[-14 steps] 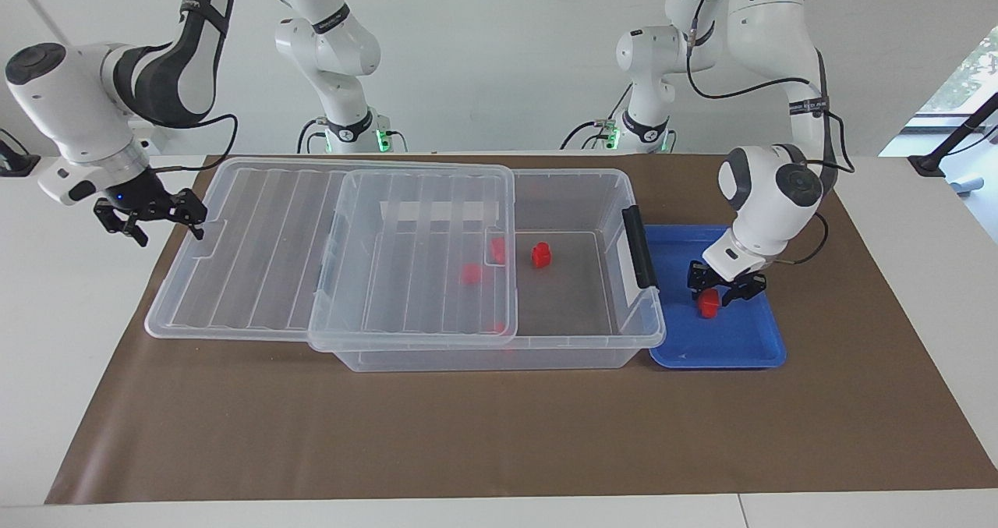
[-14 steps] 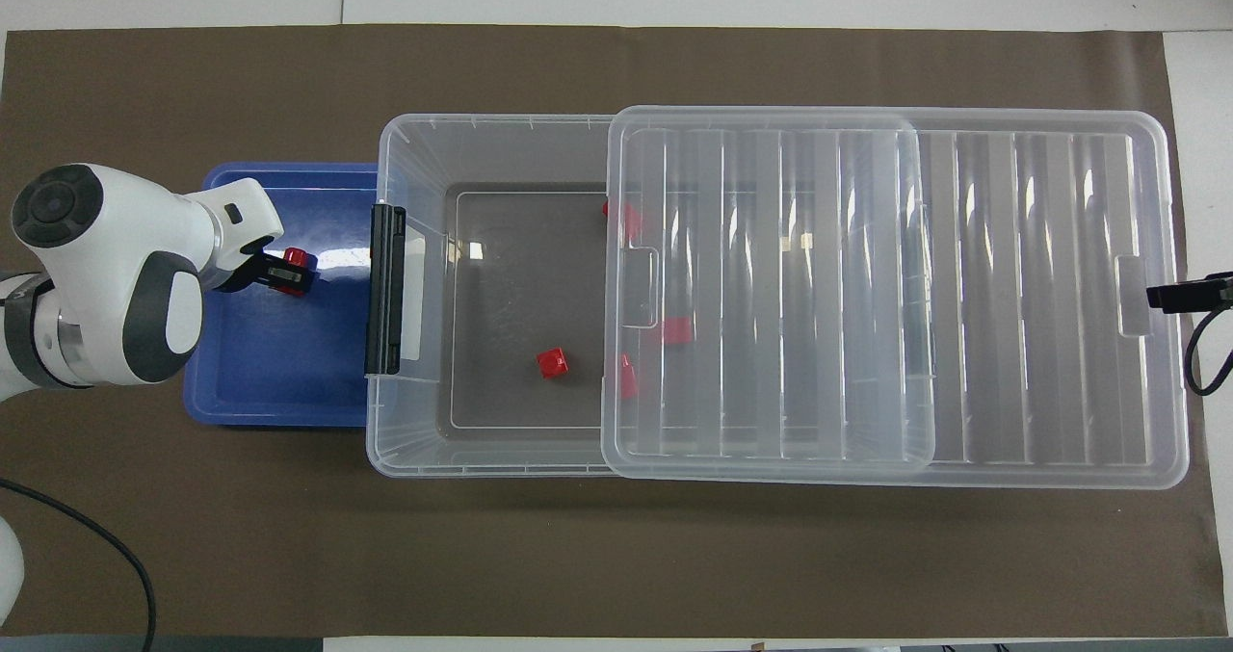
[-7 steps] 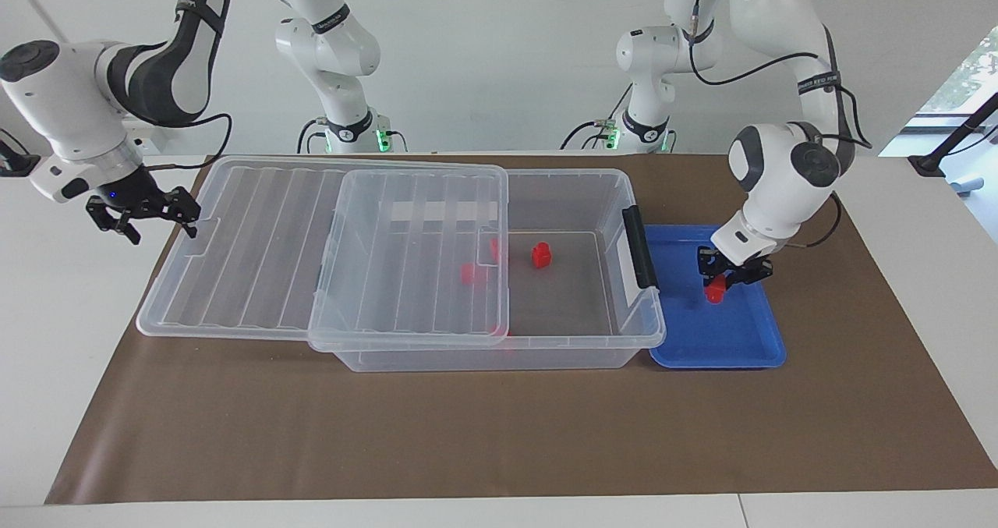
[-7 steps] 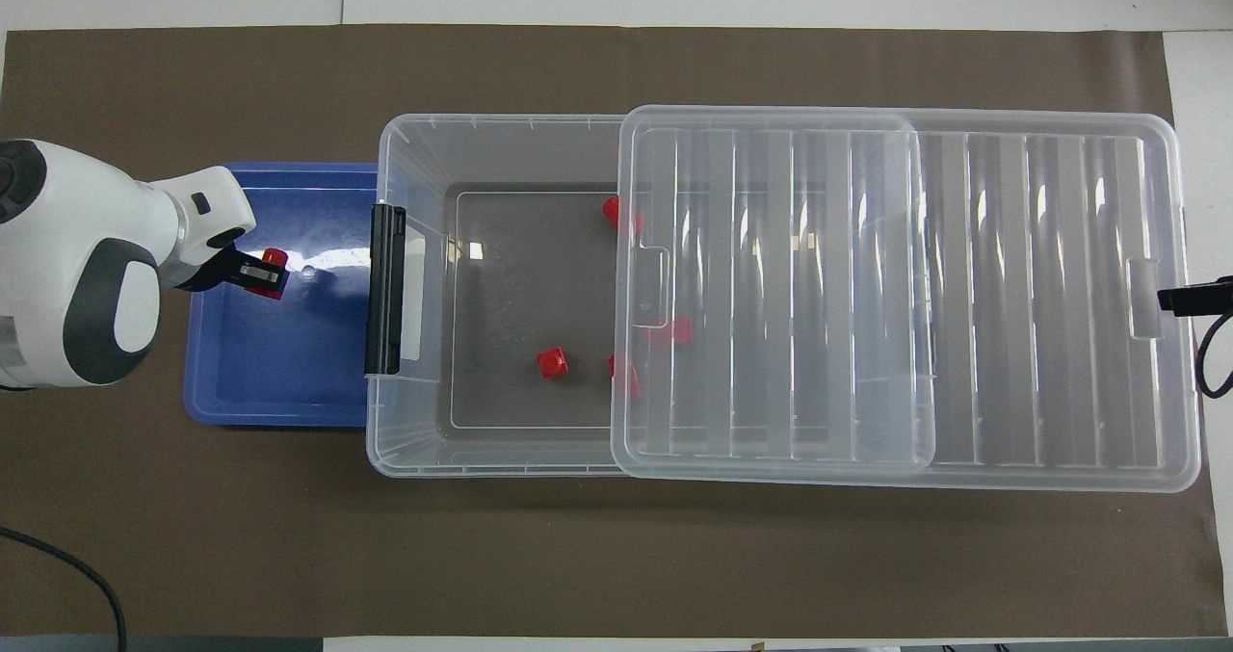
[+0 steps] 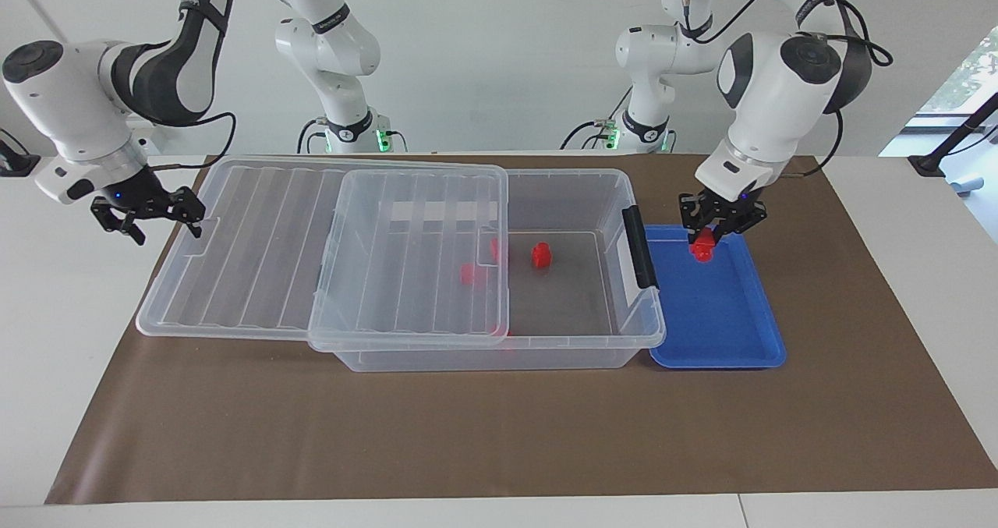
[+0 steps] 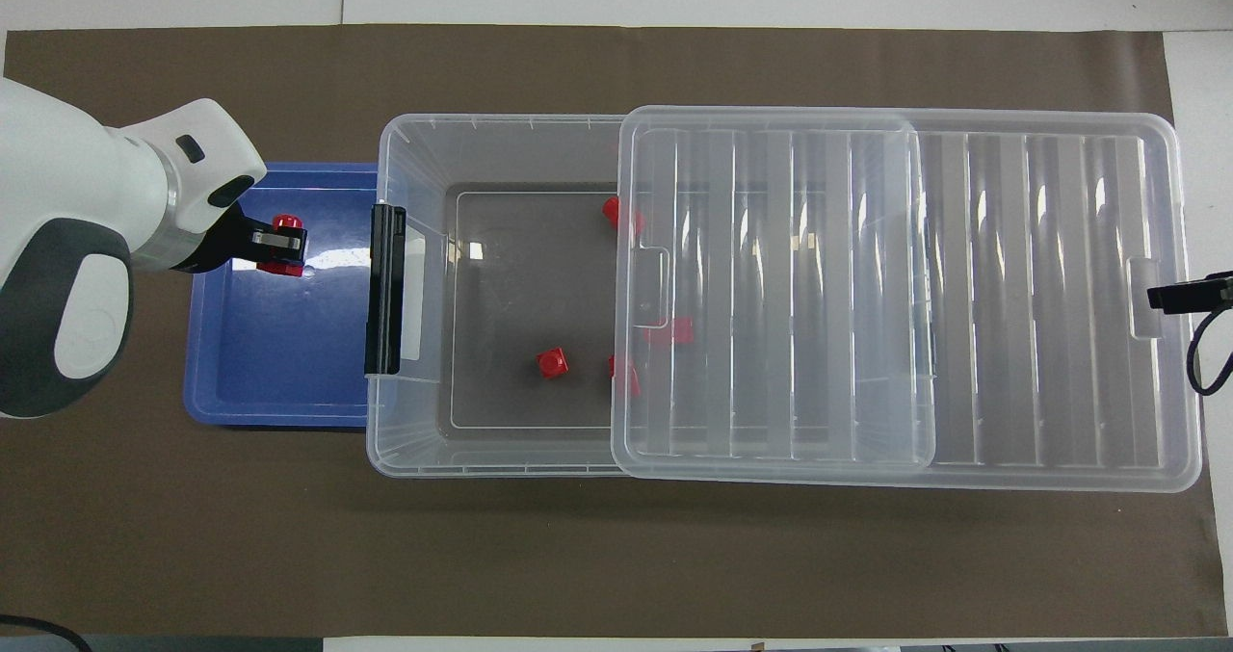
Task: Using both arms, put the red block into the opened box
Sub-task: 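Lift the red block out of the blue tray with the left gripper, then carry the red block into the open box and release it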
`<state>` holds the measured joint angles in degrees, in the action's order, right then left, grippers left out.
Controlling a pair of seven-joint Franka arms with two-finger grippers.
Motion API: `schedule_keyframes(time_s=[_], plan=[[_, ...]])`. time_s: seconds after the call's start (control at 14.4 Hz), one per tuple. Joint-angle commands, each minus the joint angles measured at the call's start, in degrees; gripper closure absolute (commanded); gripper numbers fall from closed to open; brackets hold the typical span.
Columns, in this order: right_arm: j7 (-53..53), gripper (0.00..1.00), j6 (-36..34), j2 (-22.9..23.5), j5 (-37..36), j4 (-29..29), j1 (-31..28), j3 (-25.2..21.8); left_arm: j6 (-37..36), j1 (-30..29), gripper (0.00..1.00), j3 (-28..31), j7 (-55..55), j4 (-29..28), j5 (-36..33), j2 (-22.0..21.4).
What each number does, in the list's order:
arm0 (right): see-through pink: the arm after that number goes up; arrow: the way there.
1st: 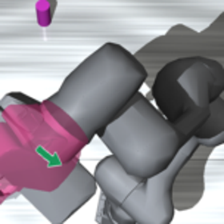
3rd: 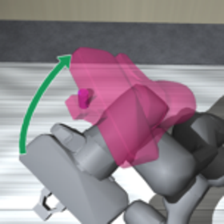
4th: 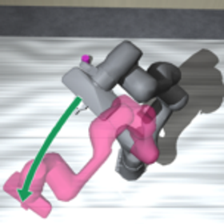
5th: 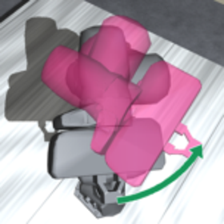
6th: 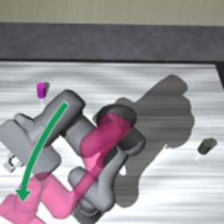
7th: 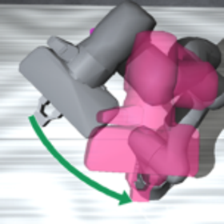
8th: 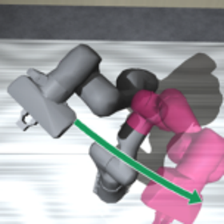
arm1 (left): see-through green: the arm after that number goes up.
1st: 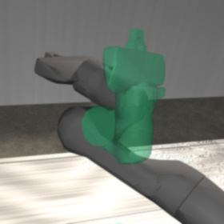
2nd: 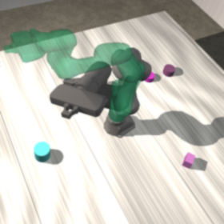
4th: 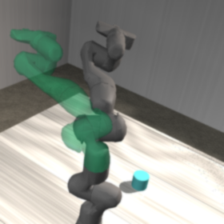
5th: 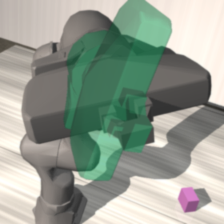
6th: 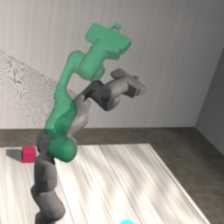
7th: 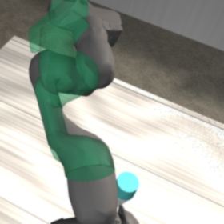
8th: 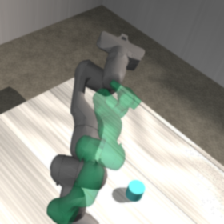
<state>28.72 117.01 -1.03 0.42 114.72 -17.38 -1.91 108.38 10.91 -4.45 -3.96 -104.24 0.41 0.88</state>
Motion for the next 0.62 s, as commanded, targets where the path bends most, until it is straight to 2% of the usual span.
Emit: schedule_keyframes(time_s=[0.0, 0.07, 0.21, 0.35, 0.55], plan=[[-3.2, 0.0, -5.2, 0.6, 0.4, -4.2, 1.0, 0.7, -1.6, 5.5, 1.0, 0.8, -8.8, 2.7, -0.5, 1.1], [-4.1, 0.0, -7.8, 0.3, 0.4, -6.0, 1.5, 1.4, -1.1, 8.1, 1.0, 0.7, -13.2, 2.6, -3.2, 1.1], [-6.3, 0.0, -14.4, 0.0, 0.4, -10.7, 1.8, 2.0, 0.4, 10.6, 1.0, 0.6, -20.7, 2.6, -4.1, 1.6], [-10.0, 0.0, -20.5, -0.1, 0.4, -15.8, 2.5, 4.0, 4.7, 12.9, 1.0, 0.5, -26.3, 2.0, -4.2, 4.4], [-17.5, 0.0, -23.9, -1.0, -0.1, -17.9, 5.3, 5.2, 10.2, 15.9, 1.0, 0.4, -32.0, 0.2, -4.4, 8.1]])
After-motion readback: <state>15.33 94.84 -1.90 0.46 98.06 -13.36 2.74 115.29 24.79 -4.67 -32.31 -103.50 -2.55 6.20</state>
